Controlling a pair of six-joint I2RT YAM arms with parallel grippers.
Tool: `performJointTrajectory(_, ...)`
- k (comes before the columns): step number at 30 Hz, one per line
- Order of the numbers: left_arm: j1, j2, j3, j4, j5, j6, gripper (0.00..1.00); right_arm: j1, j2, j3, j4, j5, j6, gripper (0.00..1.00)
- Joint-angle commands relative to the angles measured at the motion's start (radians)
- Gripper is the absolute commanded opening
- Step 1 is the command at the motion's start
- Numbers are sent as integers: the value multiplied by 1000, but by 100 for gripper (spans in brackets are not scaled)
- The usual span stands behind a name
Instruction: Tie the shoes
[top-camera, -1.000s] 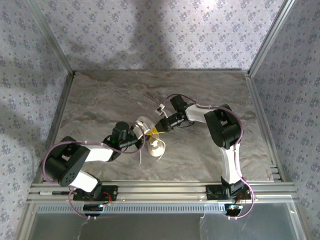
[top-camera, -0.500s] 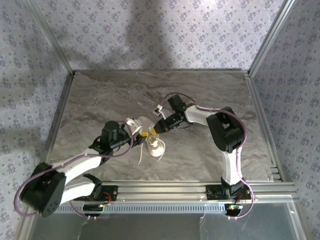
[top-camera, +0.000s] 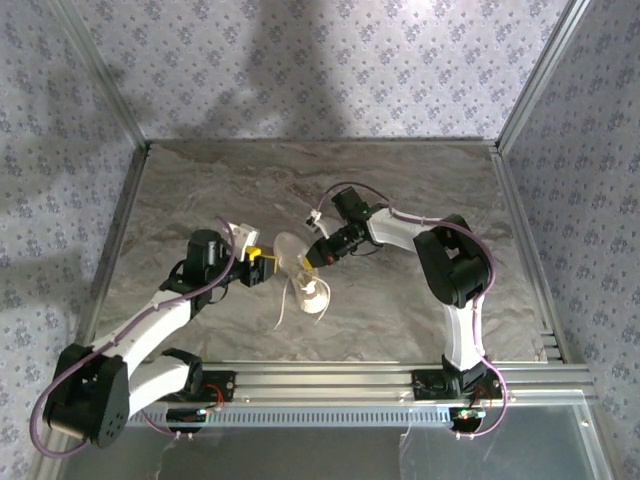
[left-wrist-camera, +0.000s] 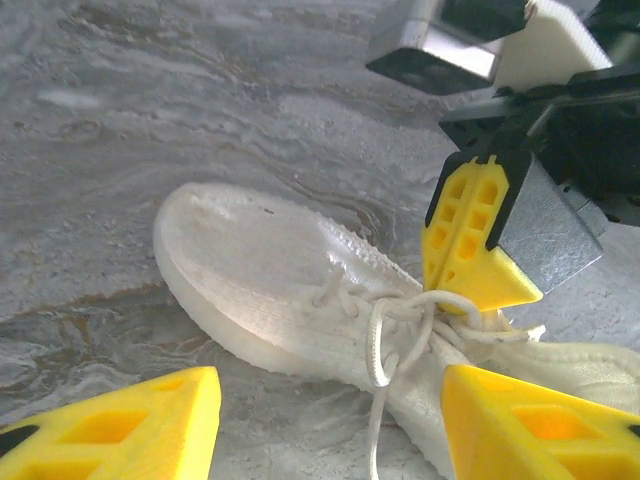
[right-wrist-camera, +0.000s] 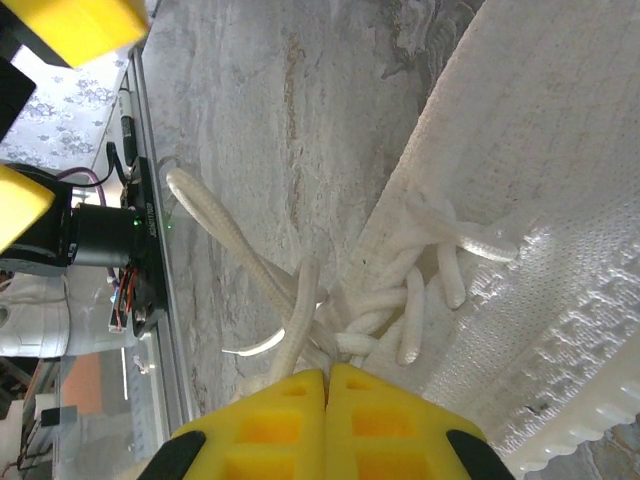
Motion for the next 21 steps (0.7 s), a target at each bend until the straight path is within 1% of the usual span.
performJointTrajectory(1,-10,34,26,49,49,-29,62,5,-16,28,-63,18,-43,0)
performJointTrajectory(4,-10,103,48,72,59,-19,62,5,-15,34,-75,21,-49,0)
performJointTrajectory(7,-18,182,78,114,100,-30,61,5,-9,50,-93,25,-58,0)
performJointTrajectory(10,-40,241,107,126,91,-30,57,7,6,83,-140,31,-84,0)
performJointTrajectory(13,-60,264,109,166,75,-32,54,8,13,108,-179,45,-107,0)
performJointTrajectory(14,-66,268,112,170,73,-28,50,9,16,115,-190,47,-114,0)
performJointTrajectory(15,-71,272,120,162,71,-22,43,9,19,122,-201,49,-119,0)
performJointTrajectory(17,-87,268,139,107,68,0,21,9,26,140,-225,60,-131,0)
performJointTrajectory(19,-108,247,144,53,53,19,9,8,34,162,-259,75,-144,0)
performJointTrajectory(21,-135,206,132,17,28,28,2,11,47,194,-292,107,-162,0)
